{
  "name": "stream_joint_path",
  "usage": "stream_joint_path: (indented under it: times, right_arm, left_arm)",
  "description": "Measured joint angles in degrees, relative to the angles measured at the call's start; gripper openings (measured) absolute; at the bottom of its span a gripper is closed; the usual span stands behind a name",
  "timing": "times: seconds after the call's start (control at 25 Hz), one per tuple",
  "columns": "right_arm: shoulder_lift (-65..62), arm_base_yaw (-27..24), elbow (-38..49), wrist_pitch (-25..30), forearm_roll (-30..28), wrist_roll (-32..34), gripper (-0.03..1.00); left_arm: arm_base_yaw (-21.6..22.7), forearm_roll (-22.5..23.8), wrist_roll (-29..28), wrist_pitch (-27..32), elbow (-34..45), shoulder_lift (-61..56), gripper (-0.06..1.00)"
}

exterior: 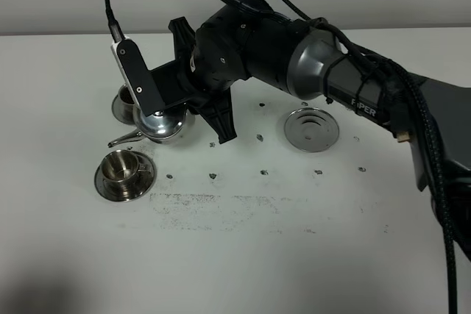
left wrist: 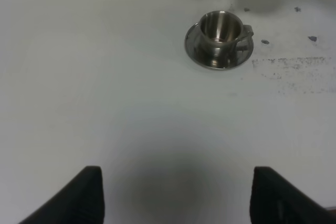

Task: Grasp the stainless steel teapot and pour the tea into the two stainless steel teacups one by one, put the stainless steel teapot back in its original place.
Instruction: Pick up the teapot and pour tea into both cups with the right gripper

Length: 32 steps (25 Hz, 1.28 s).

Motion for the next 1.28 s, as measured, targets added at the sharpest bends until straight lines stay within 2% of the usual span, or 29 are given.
stream_joint_path:
  times: [0.72,1.28]
  right_arm:
    - [2.4,2.0,-1.1,0.2,-10.9,4.6,0.2]
    - [2.4,4.2,-1.1,-0.3,-15.7,5.3,0.2]
  left_arm:
    - [0.0,0.0,0.0,0.0,0.0,0.0,0.58]
    - [0.0,0.0,0.0,0.0,0.0,0.0,0.58]
